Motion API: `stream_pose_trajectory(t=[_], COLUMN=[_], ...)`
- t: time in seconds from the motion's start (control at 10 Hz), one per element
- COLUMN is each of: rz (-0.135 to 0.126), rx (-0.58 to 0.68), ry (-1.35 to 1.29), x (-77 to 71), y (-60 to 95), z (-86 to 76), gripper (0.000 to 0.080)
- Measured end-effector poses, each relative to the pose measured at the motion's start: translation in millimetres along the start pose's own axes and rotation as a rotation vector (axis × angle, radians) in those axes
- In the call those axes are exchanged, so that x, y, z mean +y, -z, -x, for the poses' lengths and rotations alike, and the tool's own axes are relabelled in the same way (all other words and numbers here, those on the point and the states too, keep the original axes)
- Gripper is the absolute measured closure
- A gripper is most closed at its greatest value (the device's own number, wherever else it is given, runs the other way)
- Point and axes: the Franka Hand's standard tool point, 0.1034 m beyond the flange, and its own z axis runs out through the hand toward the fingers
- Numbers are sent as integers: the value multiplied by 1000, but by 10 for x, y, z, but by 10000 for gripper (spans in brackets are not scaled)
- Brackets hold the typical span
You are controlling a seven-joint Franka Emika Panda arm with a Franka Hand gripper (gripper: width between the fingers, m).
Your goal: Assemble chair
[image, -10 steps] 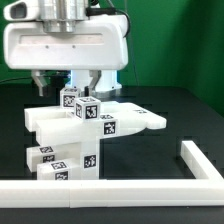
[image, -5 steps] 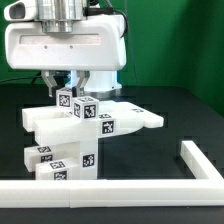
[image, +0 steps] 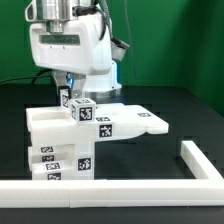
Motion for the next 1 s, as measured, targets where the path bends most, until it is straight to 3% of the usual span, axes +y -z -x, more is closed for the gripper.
stream_pose_trajectory(t=[0.3, 0.4, 0.5, 0.6, 0.7, 1.0], rz=[-28, -27, -27, -26, -18, 0], rx=[-7, -7, -7, -7, 2, -8], ry=[-327, -317, -295, -294, -182, 469], x=[-19, -21, -21, -23, -57, -48], y=[11, 8, 7, 6, 15, 5], z=[-24, -16, -15, -10, 13, 55], gripper=[515, 515, 423, 243, 179, 151])
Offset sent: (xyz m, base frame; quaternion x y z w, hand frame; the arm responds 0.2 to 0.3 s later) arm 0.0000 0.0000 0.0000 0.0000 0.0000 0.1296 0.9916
